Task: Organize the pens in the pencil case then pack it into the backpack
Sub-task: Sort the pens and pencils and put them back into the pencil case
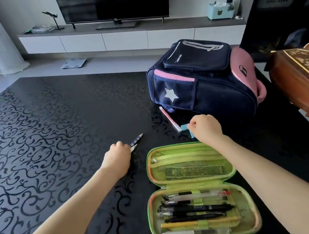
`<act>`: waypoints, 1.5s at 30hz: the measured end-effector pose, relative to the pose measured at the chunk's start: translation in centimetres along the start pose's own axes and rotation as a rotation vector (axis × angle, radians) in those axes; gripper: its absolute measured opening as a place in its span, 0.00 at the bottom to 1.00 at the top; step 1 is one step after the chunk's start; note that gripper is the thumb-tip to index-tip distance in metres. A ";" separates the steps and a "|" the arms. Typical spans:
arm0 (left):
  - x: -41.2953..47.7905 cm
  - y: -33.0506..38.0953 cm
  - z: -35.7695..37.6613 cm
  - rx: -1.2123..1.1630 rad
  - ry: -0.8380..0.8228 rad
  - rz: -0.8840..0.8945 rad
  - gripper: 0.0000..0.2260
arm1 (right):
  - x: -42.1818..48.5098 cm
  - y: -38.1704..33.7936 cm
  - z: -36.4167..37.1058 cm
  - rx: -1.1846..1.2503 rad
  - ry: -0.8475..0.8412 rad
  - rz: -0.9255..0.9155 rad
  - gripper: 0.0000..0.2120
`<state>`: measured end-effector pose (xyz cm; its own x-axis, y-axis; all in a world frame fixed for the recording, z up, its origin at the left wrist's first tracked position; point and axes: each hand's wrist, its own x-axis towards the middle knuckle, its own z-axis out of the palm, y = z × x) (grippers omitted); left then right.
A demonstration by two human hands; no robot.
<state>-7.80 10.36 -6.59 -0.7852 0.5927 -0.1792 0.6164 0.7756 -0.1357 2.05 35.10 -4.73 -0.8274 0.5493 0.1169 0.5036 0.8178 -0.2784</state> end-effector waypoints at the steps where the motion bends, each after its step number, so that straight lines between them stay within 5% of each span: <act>1: 0.1 0.1 0.1 0.044 -0.002 0.016 0.12 | 0.7 -0.3 0.4 0.000 -0.036 -0.003 0.13; 4: 0.2 0.0 0.2 0.074 0.019 0.048 0.12 | 2.6 -1.8 1.1 -0.094 -0.051 -0.044 0.16; 9: -1.4 -0.8 -0.9 -0.288 0.164 0.053 0.07 | 4.4 -4.0 2.4 -0.214 -0.043 -0.018 0.20; 15: -4.8 1.8 -0.9 -0.397 0.402 0.395 0.11 | 3.9 -3.8 2.9 -0.090 -0.017 -0.015 0.15; 22: -9.6 9.9 -0.3 -0.249 0.299 0.633 0.22 | -1.8 -1.0 -2.6 0.152 -0.018 -0.062 0.16; 25: -10.1 11.6 0.6 -0.326 0.264 0.648 0.14 | -5.2 0.7 -4.1 0.154 -0.022 -0.132 0.13; 31: -11.5 12.0 0.0 -0.459 0.096 0.564 0.34 | -11.4 3.5 -6.2 0.130 -0.093 -0.246 0.09; 34: -12.1 10.9 -0.4 -0.551 0.156 0.491 0.31 | -13.8 4.5 -6.5 0.098 -0.143 -0.310 0.08; 38: -12.2 8.9 0.9 -0.514 0.331 0.525 0.15 | -15.7 5.3 -5.9 0.036 -0.148 -0.353 0.09; 45: -12.9 8.4 1.7 -0.706 0.434 0.422 0.08 | -17.2 5.3 -5.3 0.061 -0.125 -0.395 0.08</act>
<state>7.56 8.87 -7.10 -0.5448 0.7747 0.3209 0.7895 0.3450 0.5076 20.30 30.89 -3.20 -0.9796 0.1678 0.1106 0.1294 0.9478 -0.2915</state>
